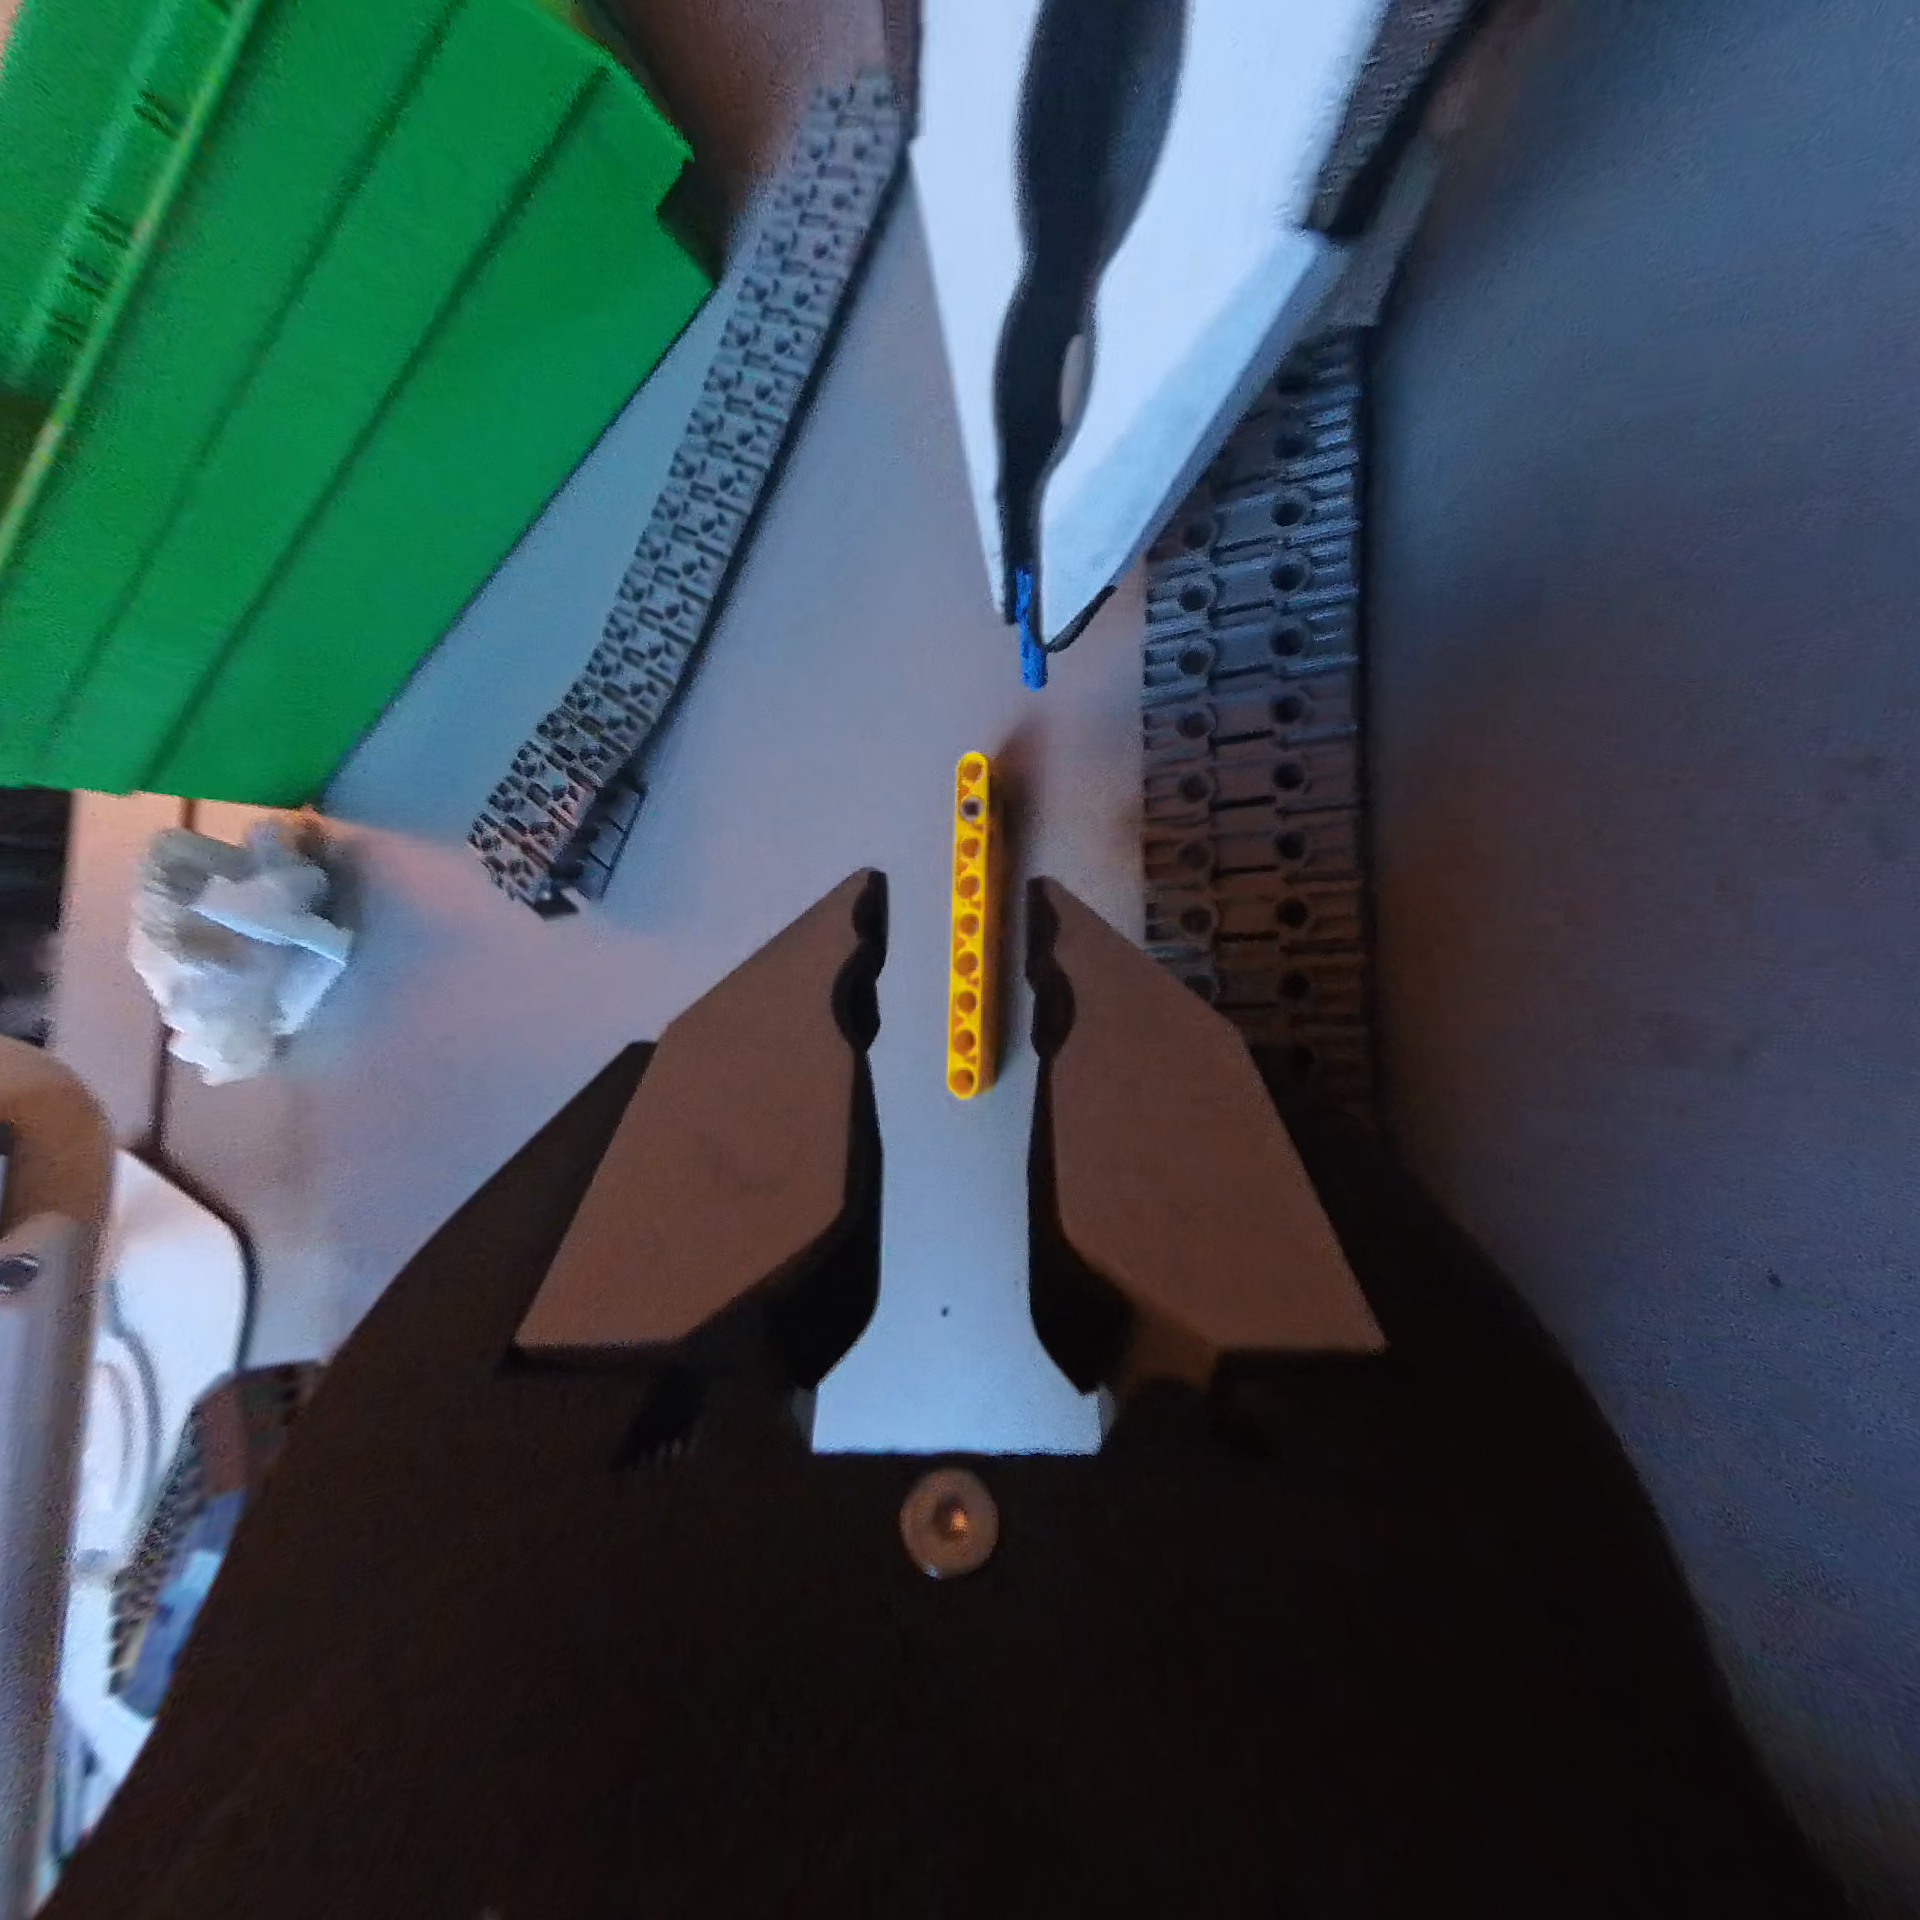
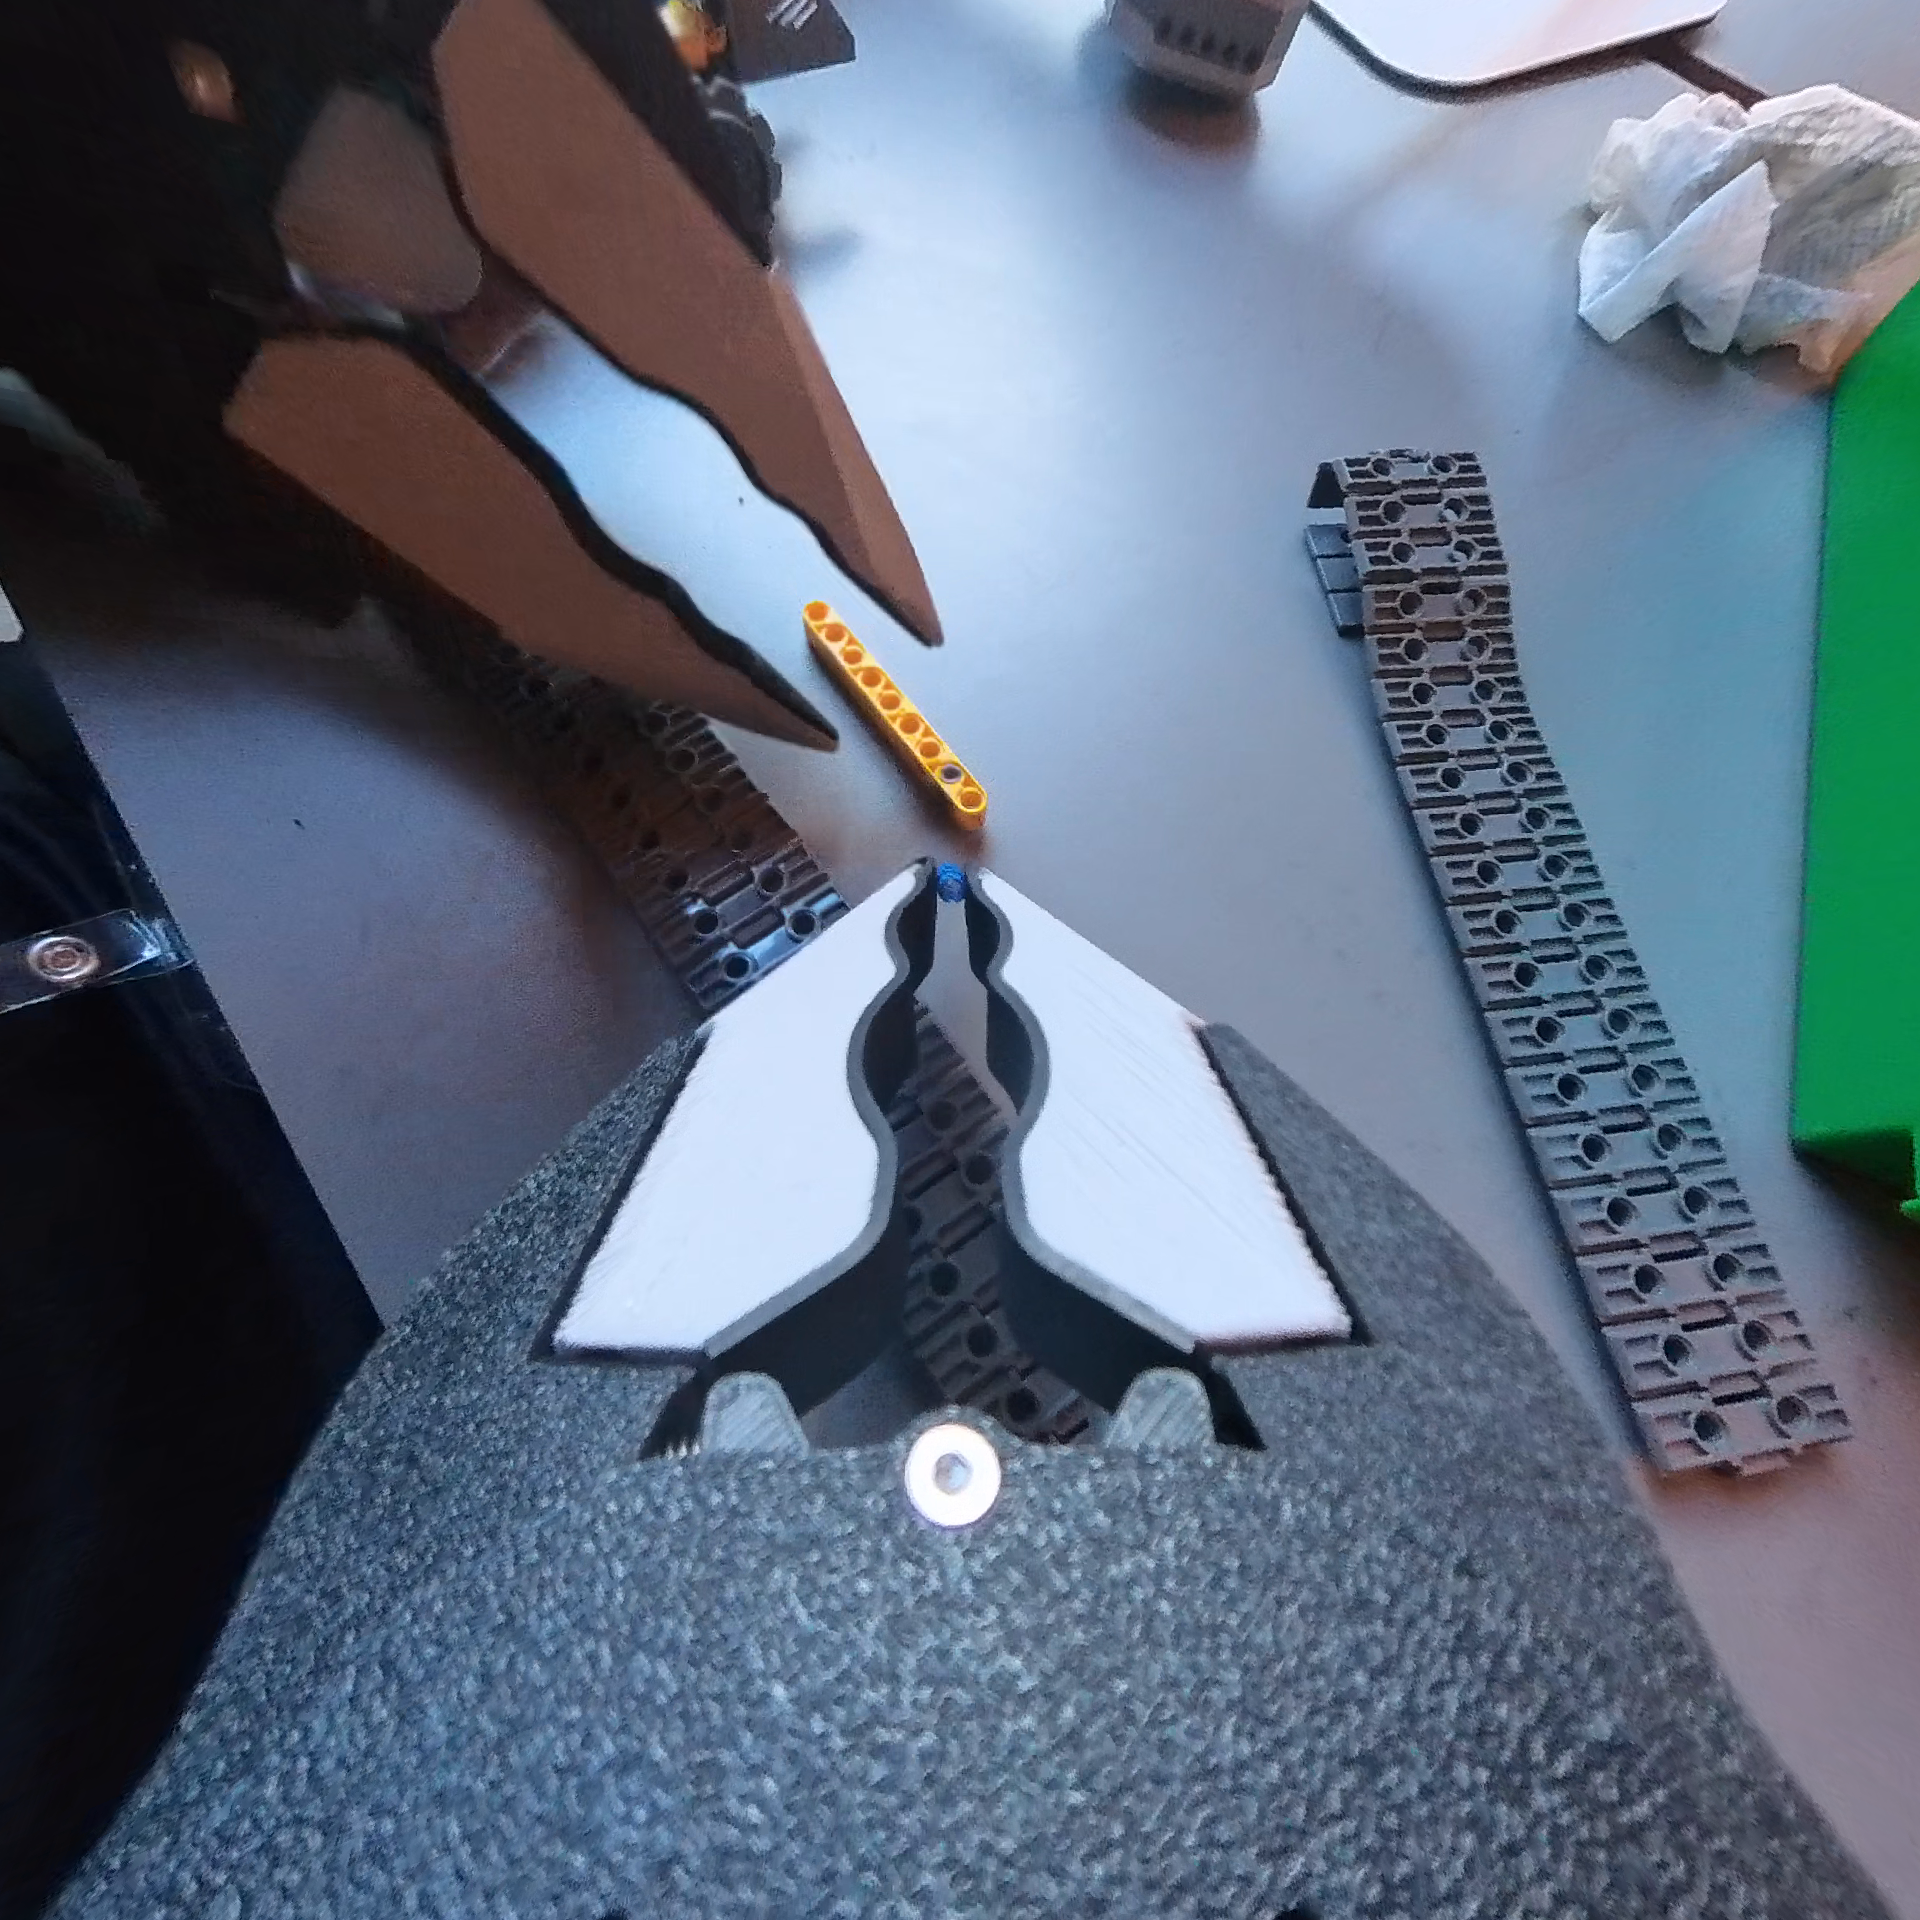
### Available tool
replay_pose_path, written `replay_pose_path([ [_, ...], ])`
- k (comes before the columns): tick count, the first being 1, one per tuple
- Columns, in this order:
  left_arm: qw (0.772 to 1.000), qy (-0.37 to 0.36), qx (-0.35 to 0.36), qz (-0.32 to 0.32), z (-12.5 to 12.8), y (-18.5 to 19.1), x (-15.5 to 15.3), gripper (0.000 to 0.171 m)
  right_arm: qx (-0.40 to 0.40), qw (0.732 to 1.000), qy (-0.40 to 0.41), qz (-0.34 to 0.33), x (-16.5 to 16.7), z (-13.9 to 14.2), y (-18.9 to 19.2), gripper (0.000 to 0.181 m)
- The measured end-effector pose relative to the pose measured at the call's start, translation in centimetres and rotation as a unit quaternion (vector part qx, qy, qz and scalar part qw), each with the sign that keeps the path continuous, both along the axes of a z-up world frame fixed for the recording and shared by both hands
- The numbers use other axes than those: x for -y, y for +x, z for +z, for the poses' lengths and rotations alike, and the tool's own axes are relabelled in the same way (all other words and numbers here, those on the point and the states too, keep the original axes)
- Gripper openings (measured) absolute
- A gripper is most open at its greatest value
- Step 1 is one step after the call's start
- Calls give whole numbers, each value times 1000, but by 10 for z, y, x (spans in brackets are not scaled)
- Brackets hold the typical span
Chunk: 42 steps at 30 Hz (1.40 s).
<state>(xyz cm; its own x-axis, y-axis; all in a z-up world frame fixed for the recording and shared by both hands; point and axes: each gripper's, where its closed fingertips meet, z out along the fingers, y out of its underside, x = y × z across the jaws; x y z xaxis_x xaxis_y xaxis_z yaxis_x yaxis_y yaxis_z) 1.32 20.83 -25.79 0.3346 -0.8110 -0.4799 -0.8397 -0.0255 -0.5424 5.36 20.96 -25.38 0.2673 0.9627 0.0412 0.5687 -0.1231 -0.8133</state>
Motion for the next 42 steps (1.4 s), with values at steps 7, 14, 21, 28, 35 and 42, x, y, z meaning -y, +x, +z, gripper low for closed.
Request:
replay_pose_path([
  [7, 991, -130, 4, 8, -18, -8, -8, 17, -3, 1000, 10, 12, 0, 2, 2, 2],
  [14, 961, -264, 76, 9, -20, 0, 2, 6, -14, 999, -39, 20, -12, 1, 3, 2],
  [21, 894, -429, 132, -3, -18, 3, 16, 6, -4, 989, -89, 117, -2, -1, -7, 2],
  [28, 797, -582, 157, 32, -15, 4, 17, 6, 9, 985, -64, 163, 0, 0, -17, 2],
  [35, 784, -596, 173, 30, -15, 3, 16, 7, 25, 984, -87, 153, -3, -7, -21, 2],
  [42, 872, -473, 128, 20, -8, -5, 7, 33, 65, 983, -87, 146, -6, -23, -18, 3],
])
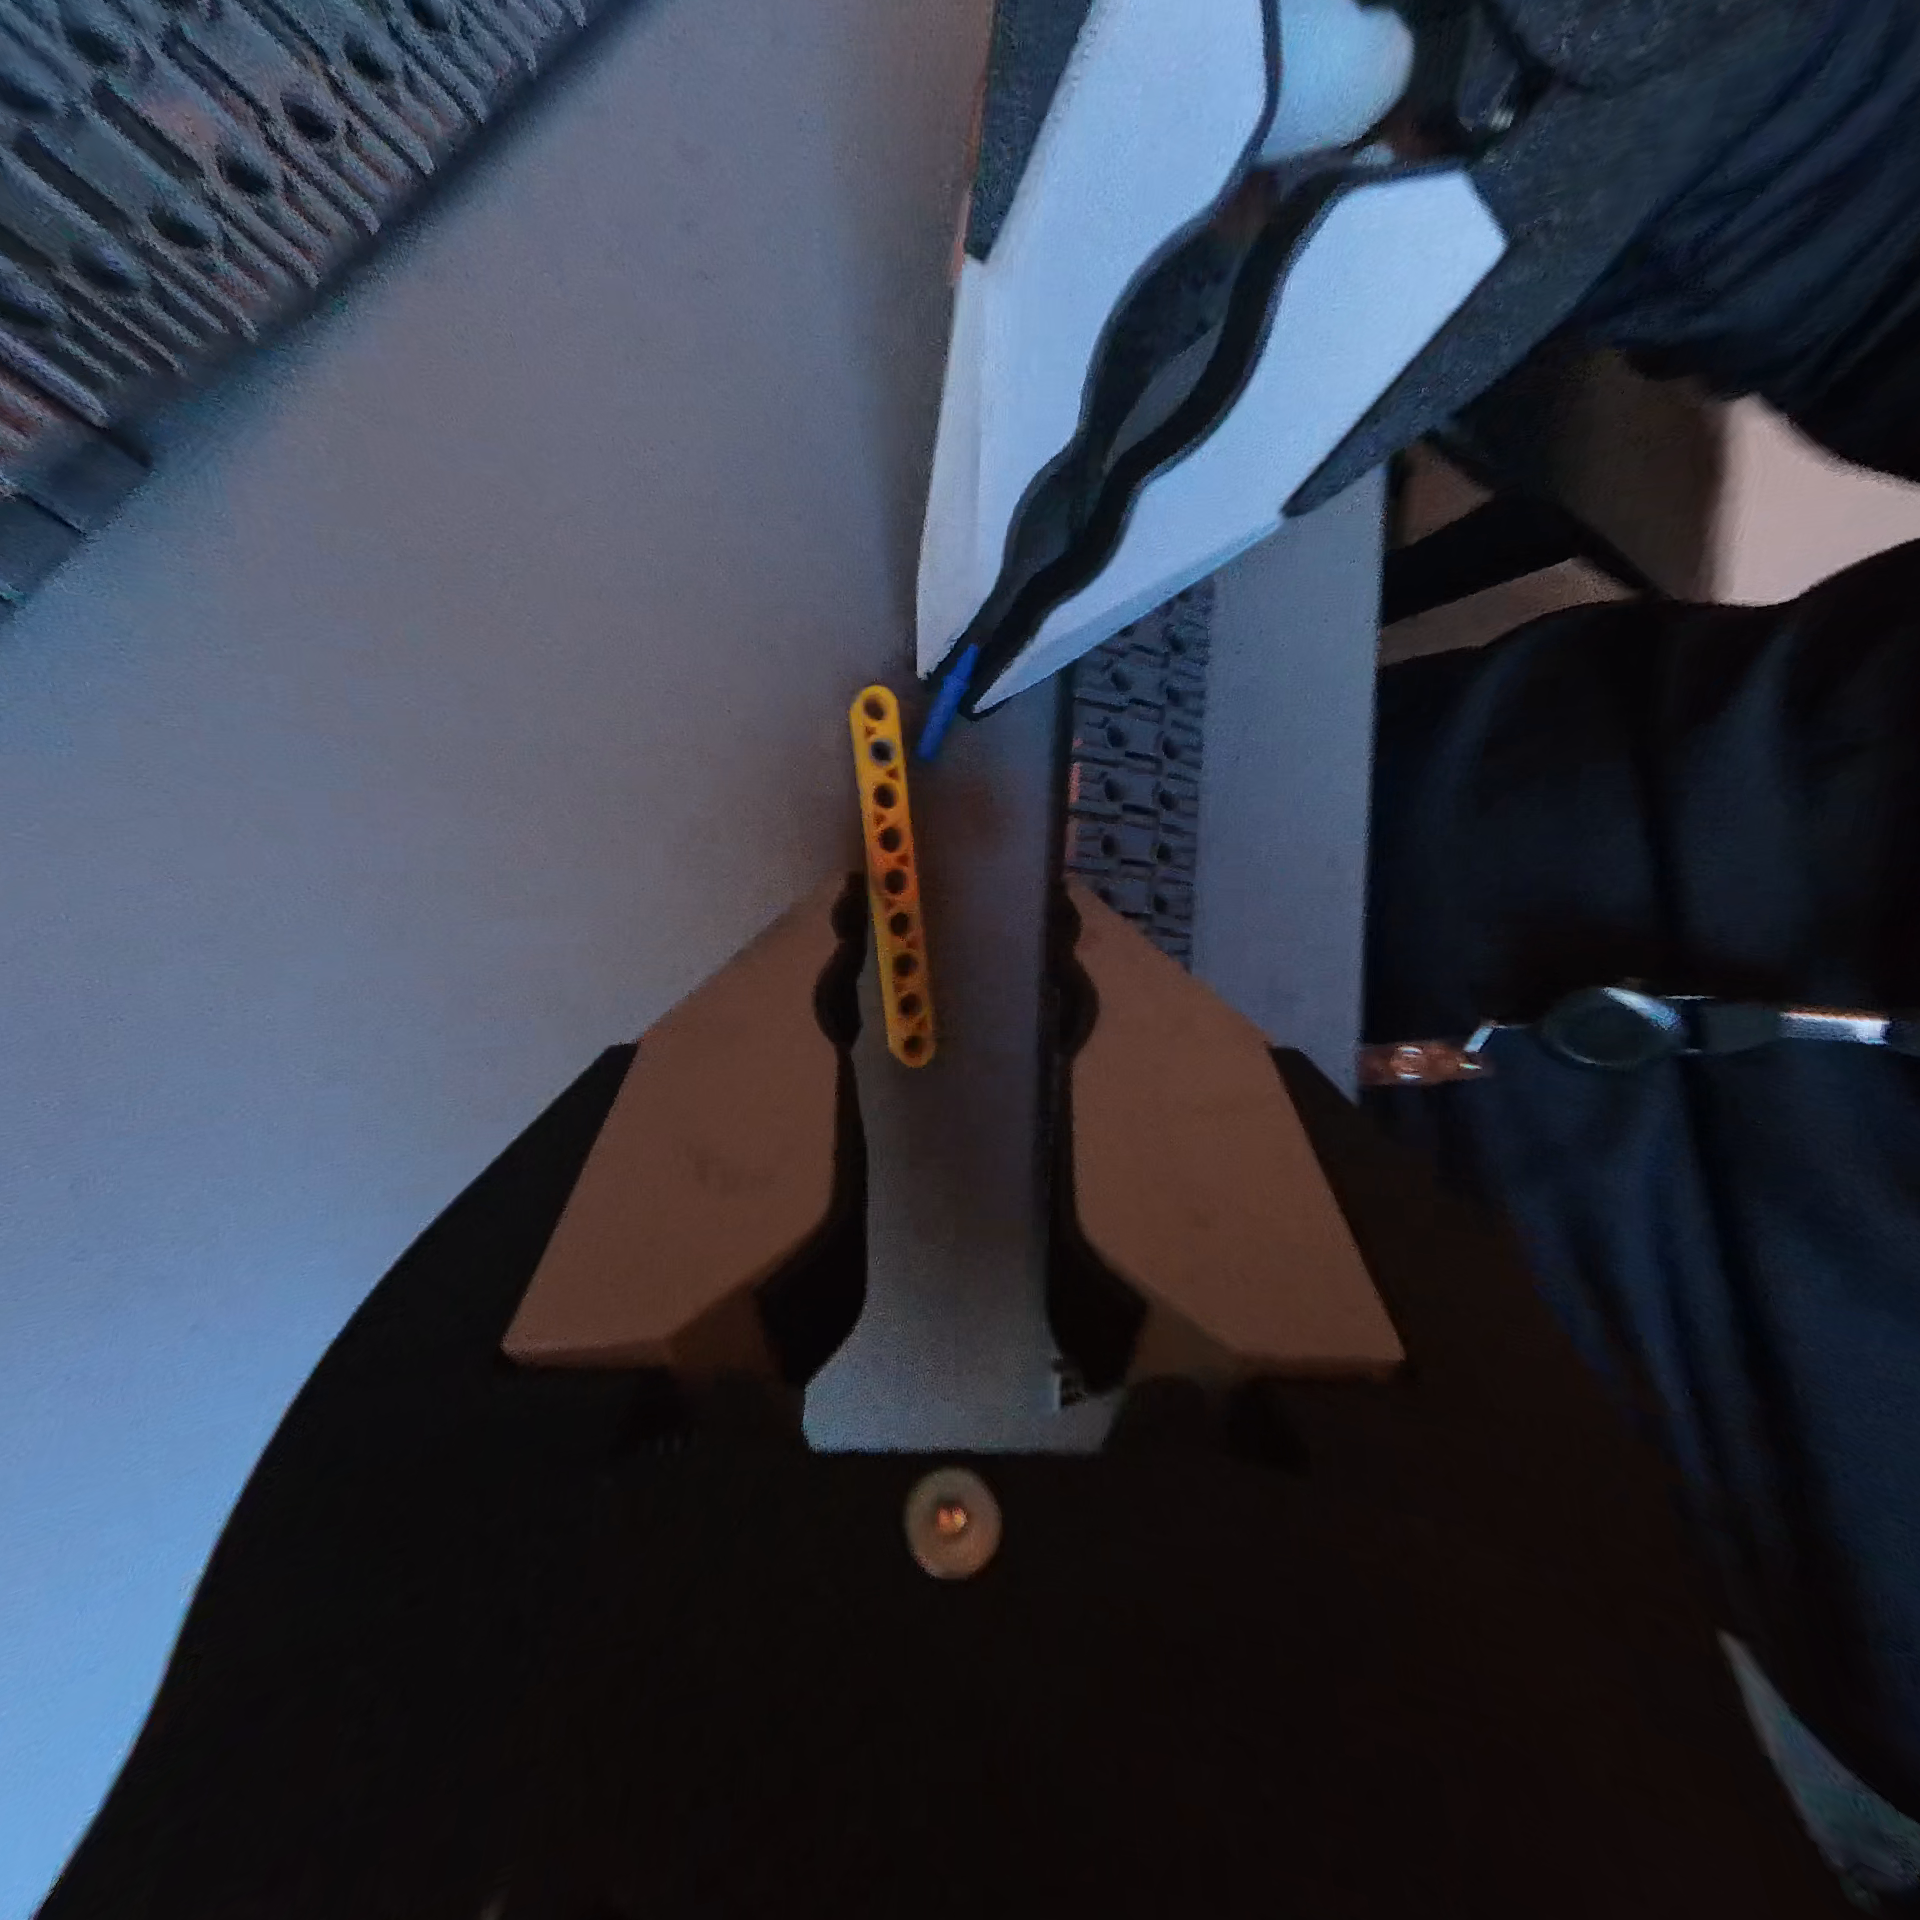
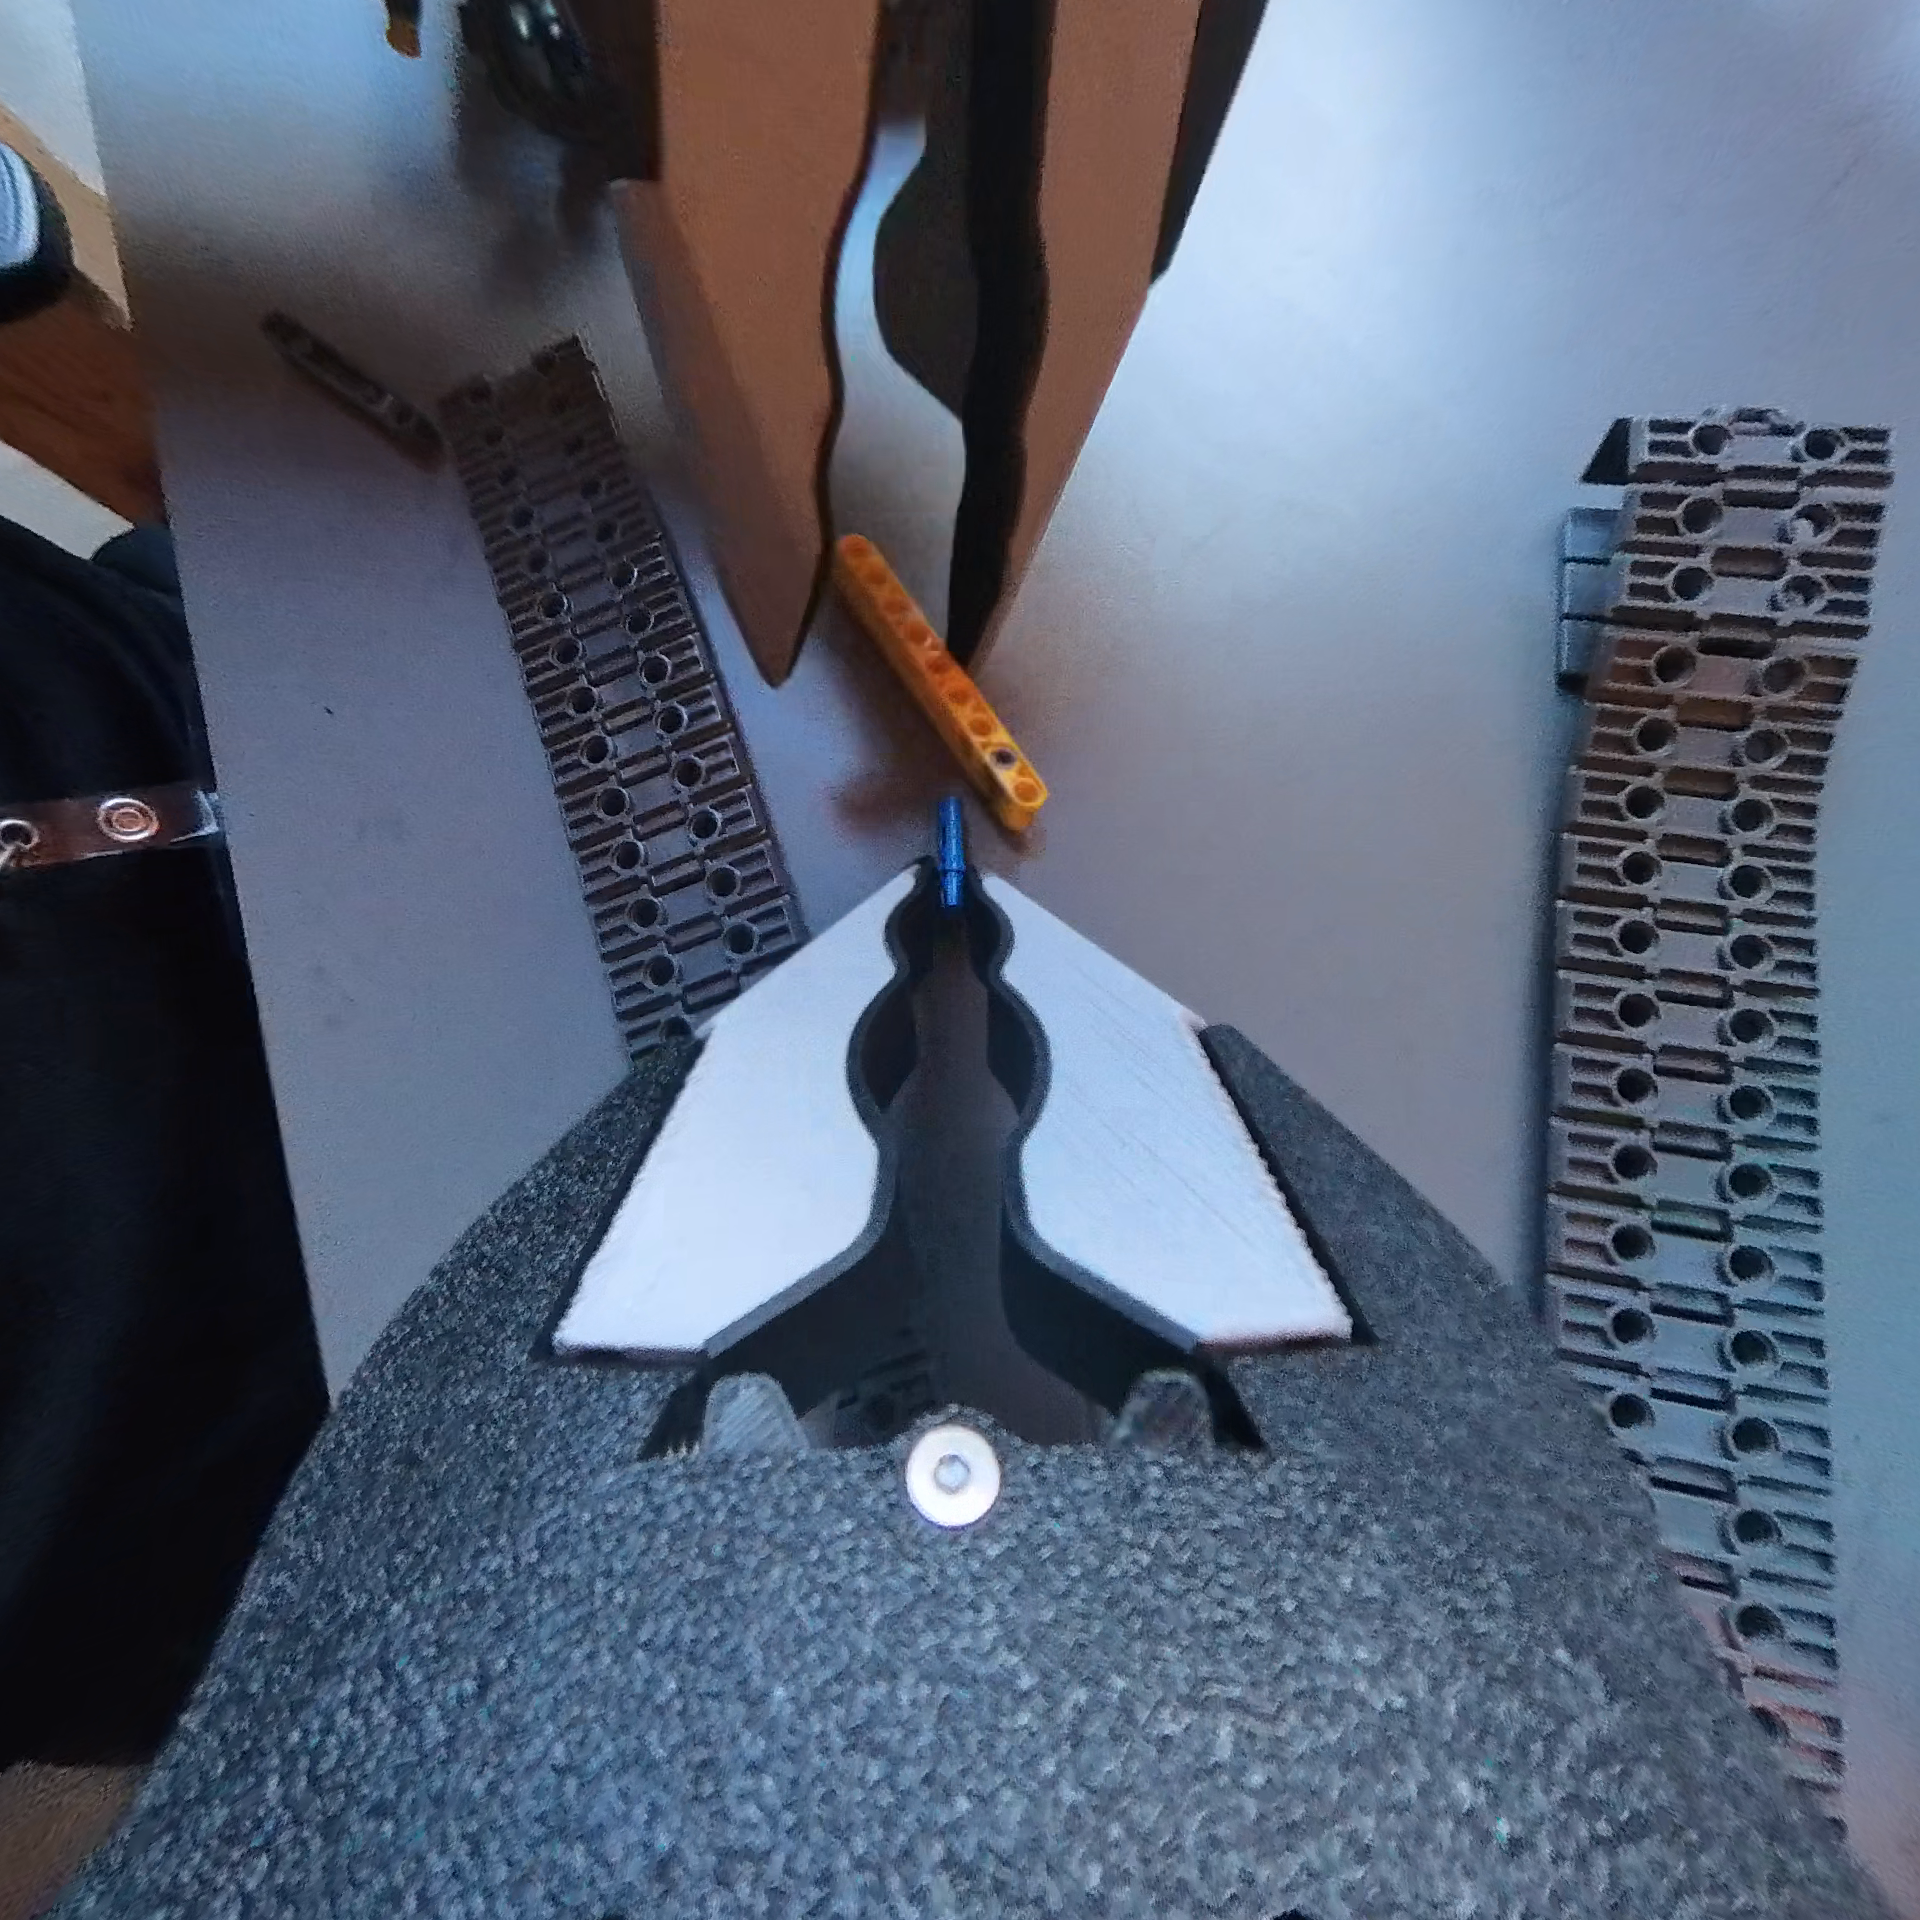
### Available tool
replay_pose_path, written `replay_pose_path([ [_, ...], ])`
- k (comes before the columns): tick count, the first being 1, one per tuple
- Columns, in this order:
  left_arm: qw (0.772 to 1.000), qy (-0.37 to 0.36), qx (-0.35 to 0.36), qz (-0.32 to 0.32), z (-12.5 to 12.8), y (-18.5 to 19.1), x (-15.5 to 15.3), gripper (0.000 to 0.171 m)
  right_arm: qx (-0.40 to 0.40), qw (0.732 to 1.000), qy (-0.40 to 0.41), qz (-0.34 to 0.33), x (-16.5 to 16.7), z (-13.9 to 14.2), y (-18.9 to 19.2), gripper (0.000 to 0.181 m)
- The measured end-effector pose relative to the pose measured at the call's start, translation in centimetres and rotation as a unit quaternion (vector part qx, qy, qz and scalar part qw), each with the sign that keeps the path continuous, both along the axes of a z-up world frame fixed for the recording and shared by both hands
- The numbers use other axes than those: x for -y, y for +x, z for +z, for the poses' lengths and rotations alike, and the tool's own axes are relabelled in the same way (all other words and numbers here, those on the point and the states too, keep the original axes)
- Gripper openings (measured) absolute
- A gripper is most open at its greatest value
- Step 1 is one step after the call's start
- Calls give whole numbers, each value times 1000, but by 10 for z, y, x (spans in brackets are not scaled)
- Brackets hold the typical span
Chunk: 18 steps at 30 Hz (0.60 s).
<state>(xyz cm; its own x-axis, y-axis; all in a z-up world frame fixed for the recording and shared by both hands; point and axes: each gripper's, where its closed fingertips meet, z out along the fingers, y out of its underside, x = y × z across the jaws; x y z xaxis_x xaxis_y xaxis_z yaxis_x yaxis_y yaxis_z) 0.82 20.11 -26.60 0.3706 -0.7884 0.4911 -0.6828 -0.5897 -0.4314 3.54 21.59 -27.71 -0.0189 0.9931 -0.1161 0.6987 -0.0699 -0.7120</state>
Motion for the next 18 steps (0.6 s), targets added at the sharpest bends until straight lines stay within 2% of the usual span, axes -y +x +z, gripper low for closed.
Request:
replay_pose_path([
  [3, 994, 94, -58, -14, -7, -5, -7, 39, -21, 1000, -10, -7, -2, 7, -2, 2],
  [7, 978, 186, -93, -24, -10, -5, -14, 34, -15, 1000, -8, -18, -9, 6, 4, 2],
  [10, 978, 191, -85, -23, -12, -1, -14, 27, -2, 1000, -3, -19, -8, 2, 10, 2],
  [13, 982, 173, -72, -22, -13, 3, -9, 7, 7, 1000, 3, -21, -5, -1, 12, 2],
  [18, 976, 206, -73, -10, -13, 4, -14, 7, -3, 999, 18, -36, -8, 4, 16, 7],
])
